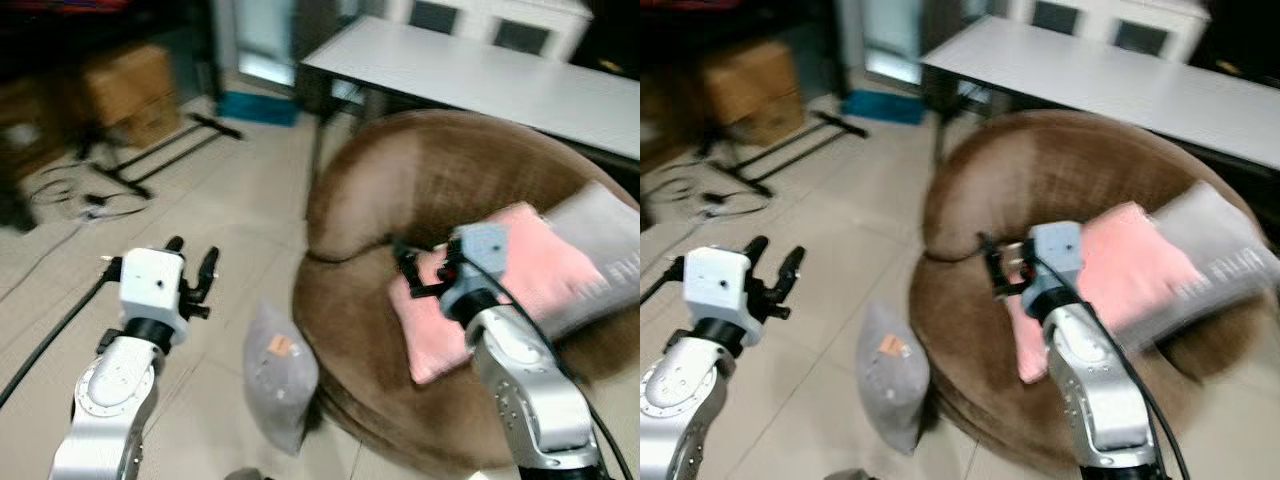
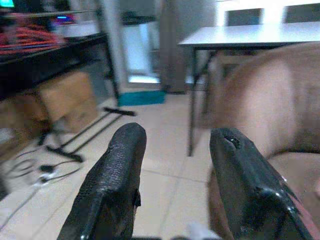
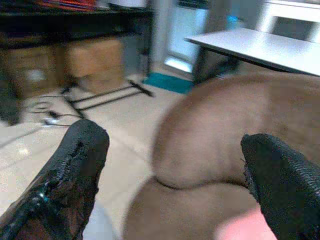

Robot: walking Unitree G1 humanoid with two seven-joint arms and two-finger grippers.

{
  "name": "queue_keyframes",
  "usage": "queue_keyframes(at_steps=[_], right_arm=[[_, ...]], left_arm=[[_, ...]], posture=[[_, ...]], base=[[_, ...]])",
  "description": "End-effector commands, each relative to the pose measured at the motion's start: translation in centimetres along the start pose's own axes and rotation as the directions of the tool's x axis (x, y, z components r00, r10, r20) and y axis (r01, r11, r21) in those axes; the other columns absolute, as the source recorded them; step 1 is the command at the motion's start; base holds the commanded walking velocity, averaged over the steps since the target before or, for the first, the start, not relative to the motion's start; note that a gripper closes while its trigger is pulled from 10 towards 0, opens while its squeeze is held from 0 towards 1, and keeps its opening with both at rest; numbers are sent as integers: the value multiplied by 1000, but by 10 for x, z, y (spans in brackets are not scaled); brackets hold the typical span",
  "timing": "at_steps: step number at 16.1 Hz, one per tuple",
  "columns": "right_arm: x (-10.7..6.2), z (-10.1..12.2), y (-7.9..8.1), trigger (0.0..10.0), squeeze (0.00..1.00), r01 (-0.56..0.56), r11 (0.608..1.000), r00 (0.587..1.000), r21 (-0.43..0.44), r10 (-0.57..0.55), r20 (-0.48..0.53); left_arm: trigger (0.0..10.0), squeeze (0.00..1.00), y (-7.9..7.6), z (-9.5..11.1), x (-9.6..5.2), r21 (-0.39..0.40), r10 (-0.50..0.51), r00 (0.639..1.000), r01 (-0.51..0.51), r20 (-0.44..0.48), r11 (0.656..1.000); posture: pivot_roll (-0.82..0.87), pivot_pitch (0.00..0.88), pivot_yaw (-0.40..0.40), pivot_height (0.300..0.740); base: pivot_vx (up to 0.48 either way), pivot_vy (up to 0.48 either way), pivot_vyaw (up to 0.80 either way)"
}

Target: Move the pillow to the sofa from floor

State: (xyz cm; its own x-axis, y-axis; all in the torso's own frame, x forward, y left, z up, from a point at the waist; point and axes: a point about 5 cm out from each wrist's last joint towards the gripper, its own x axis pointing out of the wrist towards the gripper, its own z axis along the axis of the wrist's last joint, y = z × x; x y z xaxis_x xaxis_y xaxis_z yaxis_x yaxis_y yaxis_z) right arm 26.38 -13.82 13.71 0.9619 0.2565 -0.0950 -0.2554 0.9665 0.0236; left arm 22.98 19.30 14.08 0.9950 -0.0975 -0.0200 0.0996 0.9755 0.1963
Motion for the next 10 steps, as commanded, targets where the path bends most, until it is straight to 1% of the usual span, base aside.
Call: queue_keyframes(at_steps=[1, 2, 3, 4, 6, 7, 8, 10], right_arm=[[-2, 5, -5, 10000, 1000, 28, 998, 999, -54, -27, 22], [-1, 7, -5, 10000, 1000, 19, 999, 999, -30, -18, 48], [-1, 13, -11, 10000, 1000, 61, 998, 993, -7, -60, 104], [-1, 14, -14, 10000, 1000, 87, 996, 989, -12, -85, 118], [0, 13, -14, 10000, 1000, 75, 997, 991, -11, -74, 111], [0, 13, -12, 10000, 1000, 54, 998, 994, -13, -52, 100], [-1, 9, -7, 10000, 1000, 31, 999, 997, -34, -29, 76], [-1, 8, -5, 10000, 1000, 24, 999, 997, -39, -21, 76]], left_arm=[[10000, 0, 0, 0, 0, 2, 0, 1000, 0, 5, 1000], [10000, 0, 0, -1, 0, 5, 1, 1000, -1, 5, 1000], [10000, 0, 1, -2, -1, 9, 3, 1000, -3, 2, 1000], [10000, 0, 1, -2, -1, 9, 3, 1000, -3, 1, 1000], [10000, 0, 1, -3, -1, 11, 1, 1000, -1, 0, 1000], [10000, 0, 1, -3, -1, 11, 0, 1000, 0, 1, 1000], [10000, 0, 1, -4, -1, 10, -2, 1000, 2, 2, 1000], [10000, 0, 1, -4, -1, 8, -4, 1000, 4, 3, 1000]], posture=[[20, 0, -62, 740], [23, 0, -62, 740], [21, 0, -60, 740], [21, 0, -60, 740], [21, 0, -59, 740], [20, 0, -57, 740], [20, 0, -56, 740], [20, 0, -56, 740]], base=[[0, 0, 800], [0, 0, 800], [0, 0, 800], [0, 0, 800], [0, 0, 800], [0, 0, 800], [0, 0, 650], [0, 0, 703]])
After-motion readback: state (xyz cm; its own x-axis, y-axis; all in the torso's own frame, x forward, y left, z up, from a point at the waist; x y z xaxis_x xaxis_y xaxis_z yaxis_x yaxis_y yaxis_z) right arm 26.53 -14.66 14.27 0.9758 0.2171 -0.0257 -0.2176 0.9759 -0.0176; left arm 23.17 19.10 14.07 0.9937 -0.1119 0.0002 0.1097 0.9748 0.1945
